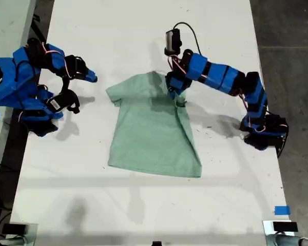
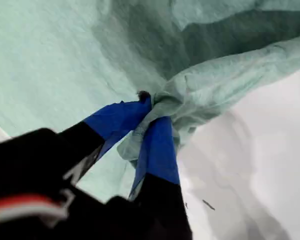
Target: Fold tshirt
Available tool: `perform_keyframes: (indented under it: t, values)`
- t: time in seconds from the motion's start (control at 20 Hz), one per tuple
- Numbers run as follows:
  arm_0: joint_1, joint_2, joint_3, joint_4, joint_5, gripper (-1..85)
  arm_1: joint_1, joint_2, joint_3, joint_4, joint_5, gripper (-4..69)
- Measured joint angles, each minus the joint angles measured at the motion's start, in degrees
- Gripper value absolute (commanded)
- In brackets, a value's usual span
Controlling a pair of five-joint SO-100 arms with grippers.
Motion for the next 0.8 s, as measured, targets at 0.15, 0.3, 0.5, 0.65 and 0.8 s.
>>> perform_keyframes:
  t: [0.15, 0.3, 0.5, 0.65, 0.8]
  values:
    - [0.00, 0.00, 0.00, 0.00, -0.35, 0.1, -1.32, -3.87, -0.18, -6.94, 1.76, 0.5]
    - [0.09, 0.00, 0.00, 0.00, -0.70, 2.1, -2.55, -4.83, -0.44, -9.93, 2.02, 37.5]
    - [0.44, 0.00, 0.62, -1.23, -0.97, 10.0, -3.25, -2.64, -3.16, -4.39, 1.41, 30.5]
    - [0.44, -1.05, 0.62, -1.76, -1.14, 2.1, -2.11, 7.29, -3.25, 2.20, -1.05, 29.0]
    - [0.44, -3.43, 0.62, -2.11, -1.14, 0.8, 1.67, 19.78, 0.70, 7.03, -3.60, 27.9]
